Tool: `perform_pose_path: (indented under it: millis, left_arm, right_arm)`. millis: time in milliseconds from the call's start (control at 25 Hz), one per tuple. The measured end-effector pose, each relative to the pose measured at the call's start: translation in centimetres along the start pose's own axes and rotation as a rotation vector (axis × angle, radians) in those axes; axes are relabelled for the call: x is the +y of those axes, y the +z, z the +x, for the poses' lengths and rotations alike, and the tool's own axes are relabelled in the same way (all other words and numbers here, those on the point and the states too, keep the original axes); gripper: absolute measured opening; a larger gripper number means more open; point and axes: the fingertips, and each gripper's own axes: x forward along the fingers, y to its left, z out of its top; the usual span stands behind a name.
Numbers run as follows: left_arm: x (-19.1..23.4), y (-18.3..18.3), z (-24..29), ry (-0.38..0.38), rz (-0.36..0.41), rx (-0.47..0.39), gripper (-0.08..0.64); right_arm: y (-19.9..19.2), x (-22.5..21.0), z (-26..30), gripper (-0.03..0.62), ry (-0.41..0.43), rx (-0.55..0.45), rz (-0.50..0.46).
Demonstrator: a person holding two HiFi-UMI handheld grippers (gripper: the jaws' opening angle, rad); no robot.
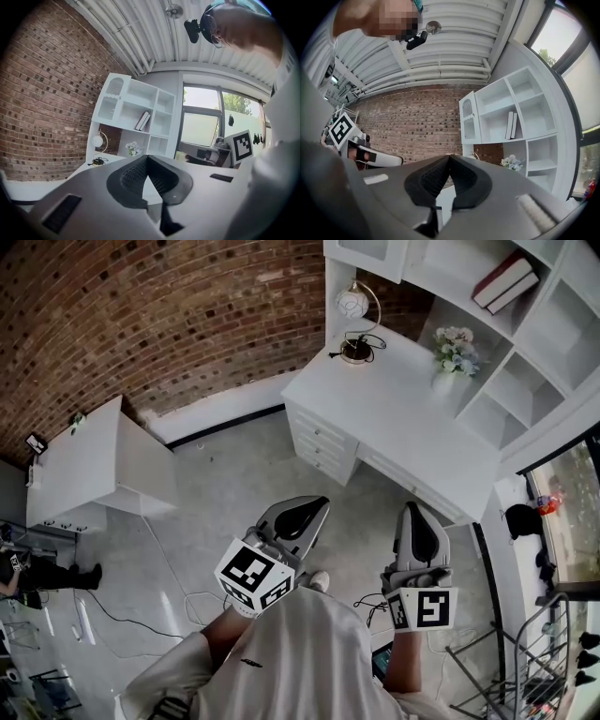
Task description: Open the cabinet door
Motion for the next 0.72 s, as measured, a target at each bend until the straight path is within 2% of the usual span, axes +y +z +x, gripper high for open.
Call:
perform_pose_path:
  millis: [200, 440, 720]
  left_arm:
    - [-0.1, 0.2, -0.1, 0.016, 0.010, 0.002, 0.009]
    - [1.7, 0.5, 0.5, 0.030, 0.014, -0.010, 0.009]
    - [4.1, 1.6, 3.5, 0.002, 0.015, -0.022, 0.009]
  right_arm:
    - [-0.1, 0.0, 0.0, 0.012, 0.021, -0.003, 0.010]
    - [-0.6, 0.2, 1.6, 0.012, 0.034, -0.006, 0.012]
    - [-0.5, -1.4, 4.7, 0.012, 0.010, -0.007, -0.005]
